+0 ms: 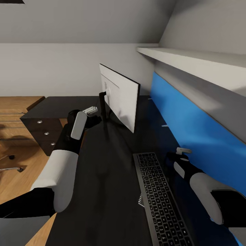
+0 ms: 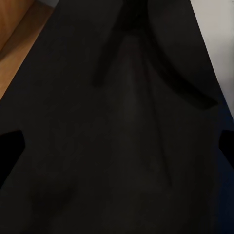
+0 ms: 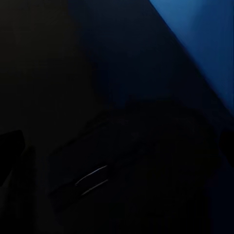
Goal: In the bedroom, organize the workspace by keeping the computer under the desk, ensuring the monitor is on the desk, placing the keyboard on the desk next to the monitor, placing the mouse on the desk next to the keyboard, moving the folder from the swivel chair onto the desk next to the mouse, stacking the notebook on top of the folder with the pen on top of the notebook, and positioning the swivel chair next to the desk.
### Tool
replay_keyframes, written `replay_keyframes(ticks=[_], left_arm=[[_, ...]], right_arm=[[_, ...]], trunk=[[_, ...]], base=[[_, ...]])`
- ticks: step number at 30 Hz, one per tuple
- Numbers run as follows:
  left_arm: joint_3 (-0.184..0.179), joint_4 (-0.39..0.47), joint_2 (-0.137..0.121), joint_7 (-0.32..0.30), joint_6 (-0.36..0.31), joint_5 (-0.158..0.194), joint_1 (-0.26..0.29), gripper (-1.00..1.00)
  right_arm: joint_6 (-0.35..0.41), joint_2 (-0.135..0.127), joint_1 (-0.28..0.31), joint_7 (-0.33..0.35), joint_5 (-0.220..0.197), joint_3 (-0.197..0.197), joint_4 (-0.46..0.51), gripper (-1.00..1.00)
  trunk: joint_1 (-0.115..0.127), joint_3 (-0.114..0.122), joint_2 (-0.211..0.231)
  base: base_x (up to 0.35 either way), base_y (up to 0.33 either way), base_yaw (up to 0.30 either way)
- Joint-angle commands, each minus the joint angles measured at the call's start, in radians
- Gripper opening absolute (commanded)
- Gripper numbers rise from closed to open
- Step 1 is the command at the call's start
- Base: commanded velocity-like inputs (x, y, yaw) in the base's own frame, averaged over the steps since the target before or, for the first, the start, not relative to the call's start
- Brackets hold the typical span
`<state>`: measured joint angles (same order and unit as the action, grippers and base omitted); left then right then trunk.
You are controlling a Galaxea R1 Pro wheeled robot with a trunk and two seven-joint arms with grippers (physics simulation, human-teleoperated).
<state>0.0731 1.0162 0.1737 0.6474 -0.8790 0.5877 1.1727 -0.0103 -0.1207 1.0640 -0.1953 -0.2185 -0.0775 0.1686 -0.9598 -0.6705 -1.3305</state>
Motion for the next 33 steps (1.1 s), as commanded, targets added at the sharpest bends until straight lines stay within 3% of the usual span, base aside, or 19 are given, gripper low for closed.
replay_keyframes(ticks=[1,5,22,23,33], left_arm=[[0.002,0.001,0.001,0.009,-0.002,0.011,0.001,1.0],[0.002,0.0,0.001,0.009,-0.002,0.011,0.001,1.0],[0.002,-0.002,0.001,0.009,-0.002,0.012,0.001,1.0],[0.002,-0.002,0.001,0.009,-0.002,0.012,0.001,1.0],[0.002,-0.002,0.001,0.009,-0.002,0.012,0.001,1.0]], right_arm=[[-0.001,0.0,0.001,-0.003,-0.01,-0.008,0.0,1.0],[-0.001,0.0,0.001,-0.003,-0.01,-0.008,0.0,1.0],[-0.002,0.0,0.001,-0.004,-0.01,-0.008,0.0,1.0],[-0.002,0.0,0.001,-0.004,-0.01,-0.008,0.0,-1.0],[-0.001,0.0,0.001,-0.006,-0.01,-0.008,0.0,-1.0]], trunk=[[0.0,-0.001,-0.001],[-0.011,-0.01,-0.022],[-0.011,-0.01,-0.022],[-0.011,-0.01,-0.022],[-0.011,-0.01,-0.022]], base=[[0.0,0.0,0.0],[0.0,0.0,0.0],[0.0,0.0,0.0],[0.0,0.0,0.0],[0.0,0.0,0.0]])
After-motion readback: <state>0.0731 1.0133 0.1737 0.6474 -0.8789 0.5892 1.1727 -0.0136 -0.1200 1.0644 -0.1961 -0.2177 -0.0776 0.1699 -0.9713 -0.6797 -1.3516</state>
